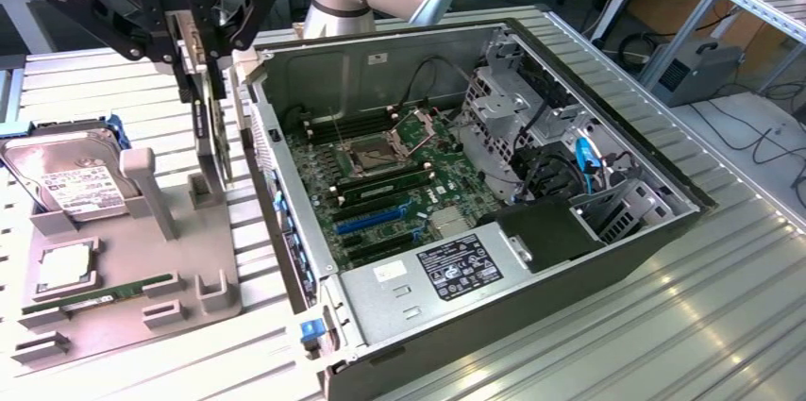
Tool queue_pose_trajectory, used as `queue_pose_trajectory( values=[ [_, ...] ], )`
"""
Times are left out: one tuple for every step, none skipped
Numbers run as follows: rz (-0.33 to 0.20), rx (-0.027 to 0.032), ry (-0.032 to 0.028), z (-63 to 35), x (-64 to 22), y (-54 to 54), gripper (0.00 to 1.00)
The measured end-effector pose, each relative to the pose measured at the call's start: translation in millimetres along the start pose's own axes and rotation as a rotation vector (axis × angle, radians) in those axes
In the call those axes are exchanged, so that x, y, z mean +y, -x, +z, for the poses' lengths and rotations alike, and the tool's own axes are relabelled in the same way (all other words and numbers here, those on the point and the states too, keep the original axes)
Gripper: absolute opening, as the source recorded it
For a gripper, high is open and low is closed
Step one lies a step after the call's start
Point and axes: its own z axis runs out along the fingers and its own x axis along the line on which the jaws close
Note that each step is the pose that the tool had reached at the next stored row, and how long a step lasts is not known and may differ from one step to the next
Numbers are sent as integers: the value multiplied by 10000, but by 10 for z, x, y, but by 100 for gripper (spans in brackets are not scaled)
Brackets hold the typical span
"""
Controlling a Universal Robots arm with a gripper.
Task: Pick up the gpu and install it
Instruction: 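Pick up the gpu and move the gpu toward the slot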
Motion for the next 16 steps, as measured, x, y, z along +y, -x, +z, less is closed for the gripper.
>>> queue_pose_trajectory(
  values=[
    [0,0,-2,2,0,4,27],
    [0,-1,-3,4,0,9,27],
    [0,-1,-4,5,0,13,27],
    [0,0,-6,7,1,18,27],
    [0,-1,-7,8,1,22,27],
    [0,-1,-9,10,1,27,27],
    [0,-2,-10,12,1,31,27],
    [0,-2,-12,14,1,36,27],
    [0,-2,-13,15,2,41,27],
    [0,-2,-15,17,2,45,27],
    [0,-2,-18,18,2,49,27],
    [-1,-2,-21,21,3,56,27],
    [0,-2,-24,24,3,63,27],
    [-1,-2,-27,25,4,69,27],
    [-1,-3,-29,27,4,73,27],
    [-1,-3,-31,29,4,78,27]
  ],
)
